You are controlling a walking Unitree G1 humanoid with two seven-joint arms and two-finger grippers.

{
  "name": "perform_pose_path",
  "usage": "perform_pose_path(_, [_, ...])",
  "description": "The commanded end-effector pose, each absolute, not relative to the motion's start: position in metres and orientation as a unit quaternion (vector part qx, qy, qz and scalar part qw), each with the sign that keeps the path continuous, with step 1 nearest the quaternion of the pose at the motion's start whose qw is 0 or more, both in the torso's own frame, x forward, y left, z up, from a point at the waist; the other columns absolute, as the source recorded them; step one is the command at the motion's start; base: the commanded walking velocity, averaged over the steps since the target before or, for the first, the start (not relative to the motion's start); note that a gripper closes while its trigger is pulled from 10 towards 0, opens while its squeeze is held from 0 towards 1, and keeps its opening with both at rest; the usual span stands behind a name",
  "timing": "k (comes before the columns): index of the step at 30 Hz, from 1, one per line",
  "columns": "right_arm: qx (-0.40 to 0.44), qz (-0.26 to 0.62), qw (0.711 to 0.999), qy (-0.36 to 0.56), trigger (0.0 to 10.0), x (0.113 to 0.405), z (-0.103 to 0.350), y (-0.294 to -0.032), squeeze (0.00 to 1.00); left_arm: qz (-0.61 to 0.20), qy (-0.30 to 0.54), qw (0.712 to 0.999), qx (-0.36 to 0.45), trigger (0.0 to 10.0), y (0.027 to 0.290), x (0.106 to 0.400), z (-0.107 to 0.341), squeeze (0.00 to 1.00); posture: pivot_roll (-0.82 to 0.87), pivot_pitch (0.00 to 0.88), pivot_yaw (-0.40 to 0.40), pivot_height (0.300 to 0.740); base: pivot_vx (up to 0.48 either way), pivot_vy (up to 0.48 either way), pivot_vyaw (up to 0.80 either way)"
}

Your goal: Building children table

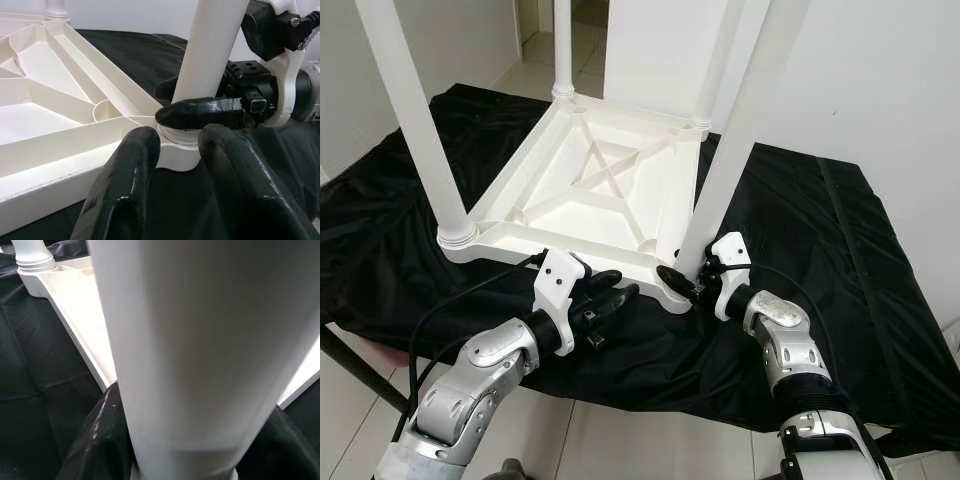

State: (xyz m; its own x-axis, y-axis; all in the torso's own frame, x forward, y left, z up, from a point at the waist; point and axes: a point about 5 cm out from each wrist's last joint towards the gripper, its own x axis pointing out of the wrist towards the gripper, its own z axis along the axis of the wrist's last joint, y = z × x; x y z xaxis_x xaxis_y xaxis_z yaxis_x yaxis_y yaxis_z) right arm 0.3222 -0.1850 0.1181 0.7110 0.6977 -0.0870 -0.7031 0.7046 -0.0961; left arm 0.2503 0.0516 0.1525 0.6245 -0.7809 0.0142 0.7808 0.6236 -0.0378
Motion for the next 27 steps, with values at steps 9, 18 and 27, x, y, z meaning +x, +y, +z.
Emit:
perform_pose_path(9, [-0.003,0.238,0.971,0.017,0.0,0.319,0.099,-0.177,0.00,-0.430,0.006,0.903,-0.026,10.0,0.049,0.249,0.150,0.00,0.15,0.000,-0.098,0.740,0.000,0.000,0.00])
perform_pose_path(18, [0.032,0.150,0.988,0.034,0.0,0.314,0.093,-0.162,0.00,-0.429,0.006,0.903,-0.031,10.0,0.049,0.248,0.149,0.00,0.14,0.007,-0.101,0.740,0.000,0.000,0.00])
perform_pose_path(27, [0.008,0.007,0.999,0.052,0.0,0.307,0.088,-0.149,0.00,-0.421,0.005,0.906,-0.034,10.0,0.050,0.247,0.149,0.00,0.16,0.019,-0.120,0.740,0.000,0.000,0.00])
